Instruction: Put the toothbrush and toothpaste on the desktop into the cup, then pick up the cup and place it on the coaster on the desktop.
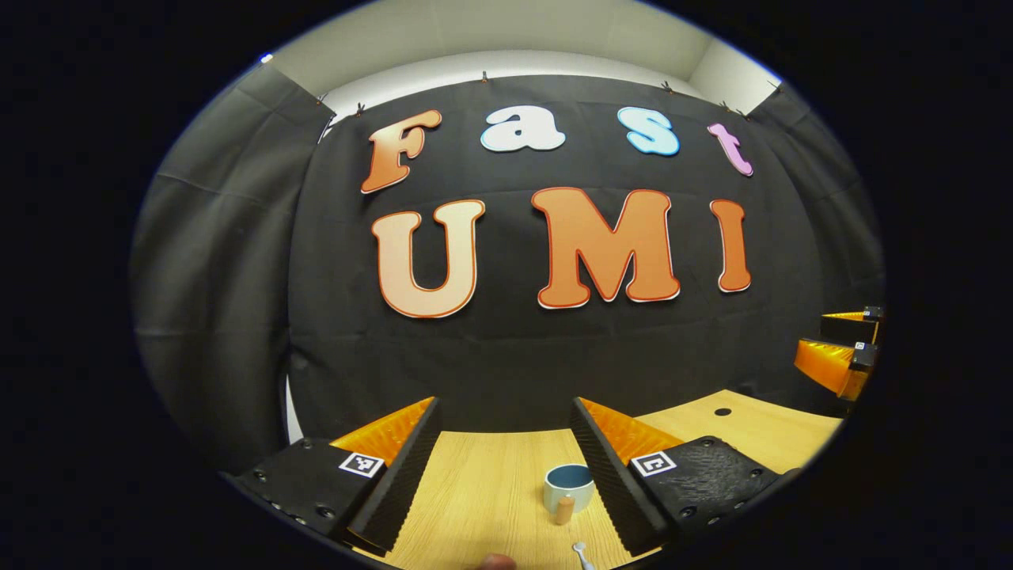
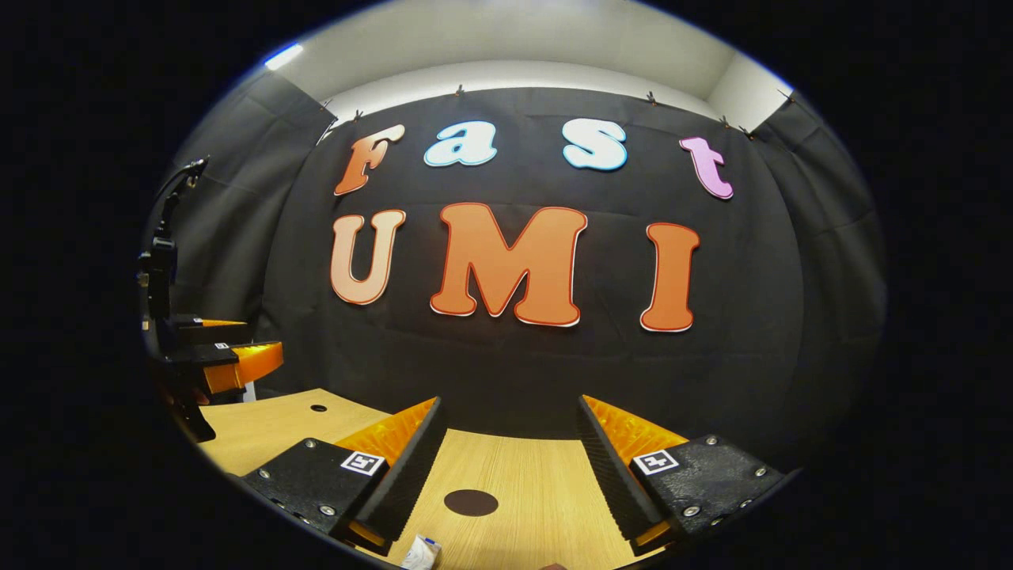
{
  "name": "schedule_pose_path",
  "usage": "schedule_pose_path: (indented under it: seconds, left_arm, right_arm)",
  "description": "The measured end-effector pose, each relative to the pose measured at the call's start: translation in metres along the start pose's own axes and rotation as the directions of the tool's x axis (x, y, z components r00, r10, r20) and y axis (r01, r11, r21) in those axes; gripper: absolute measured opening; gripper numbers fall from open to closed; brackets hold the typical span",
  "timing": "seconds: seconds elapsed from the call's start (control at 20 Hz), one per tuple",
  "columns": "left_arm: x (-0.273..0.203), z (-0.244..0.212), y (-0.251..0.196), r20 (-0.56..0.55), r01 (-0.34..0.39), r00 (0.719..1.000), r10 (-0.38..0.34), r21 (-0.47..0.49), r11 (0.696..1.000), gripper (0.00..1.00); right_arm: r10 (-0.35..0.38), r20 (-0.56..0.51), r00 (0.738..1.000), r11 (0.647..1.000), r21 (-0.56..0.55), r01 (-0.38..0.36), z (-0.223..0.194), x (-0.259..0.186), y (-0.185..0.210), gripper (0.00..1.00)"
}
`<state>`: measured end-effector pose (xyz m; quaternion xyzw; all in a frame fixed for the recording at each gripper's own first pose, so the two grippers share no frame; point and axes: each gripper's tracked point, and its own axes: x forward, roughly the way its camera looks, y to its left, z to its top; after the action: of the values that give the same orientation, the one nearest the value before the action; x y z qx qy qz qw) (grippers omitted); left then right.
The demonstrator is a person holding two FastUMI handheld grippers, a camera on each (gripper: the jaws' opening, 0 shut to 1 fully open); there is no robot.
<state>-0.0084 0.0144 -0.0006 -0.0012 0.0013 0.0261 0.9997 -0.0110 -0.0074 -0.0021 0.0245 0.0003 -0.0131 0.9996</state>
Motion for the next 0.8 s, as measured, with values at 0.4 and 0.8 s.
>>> schedule_pose_path:
  seconds: [0.4, 0.8]
  left_arm:
    - [0.0, -0.02, -0.003, -0.081, 0.006, 0.997, -0.005, 0.02, 1.0, 0.97]
    - [0.001, -0.083, -0.026, -0.3, 0.079, 0.952, -0.06, 0.051, 0.996, 0.98]
  right_arm:
    - [0.038, -0.089, 0.995, 0.999, 0.02, -0.036, -0.029, 0.0, 0.012, 0.98]
    - [0.105, -0.324, 0.94, 0.989, 0.135, -0.064, -0.094, -0.006, 0.034, 0.99]
